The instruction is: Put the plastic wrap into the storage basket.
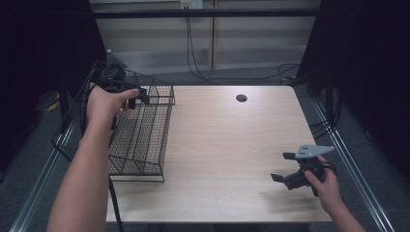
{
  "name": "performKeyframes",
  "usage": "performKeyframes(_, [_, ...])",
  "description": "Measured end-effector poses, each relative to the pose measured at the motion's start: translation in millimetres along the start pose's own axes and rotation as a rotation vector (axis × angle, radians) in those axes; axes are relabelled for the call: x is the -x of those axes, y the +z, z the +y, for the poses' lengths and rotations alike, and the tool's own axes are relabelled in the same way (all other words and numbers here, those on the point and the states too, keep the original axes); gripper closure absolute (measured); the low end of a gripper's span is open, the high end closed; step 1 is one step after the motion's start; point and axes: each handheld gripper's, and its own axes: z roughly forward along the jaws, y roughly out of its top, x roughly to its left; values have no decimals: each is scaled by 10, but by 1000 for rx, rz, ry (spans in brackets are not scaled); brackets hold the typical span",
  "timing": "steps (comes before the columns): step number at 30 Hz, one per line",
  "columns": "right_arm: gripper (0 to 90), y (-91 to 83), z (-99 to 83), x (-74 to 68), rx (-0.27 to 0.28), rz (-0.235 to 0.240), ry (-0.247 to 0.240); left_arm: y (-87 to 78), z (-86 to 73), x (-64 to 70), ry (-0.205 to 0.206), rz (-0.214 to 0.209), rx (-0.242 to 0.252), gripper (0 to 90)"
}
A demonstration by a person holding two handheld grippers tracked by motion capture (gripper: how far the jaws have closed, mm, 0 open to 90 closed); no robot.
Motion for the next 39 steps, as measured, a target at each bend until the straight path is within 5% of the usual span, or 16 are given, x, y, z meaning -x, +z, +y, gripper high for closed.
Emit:
performKeyframes(21, [17,-3,5,-11,4,-4,-5,277,-81,490,142,-87,11,167])
performKeyframes(39, [17,12,5,-24,0,0,-8,521,-224,726,222,-143,4,152])
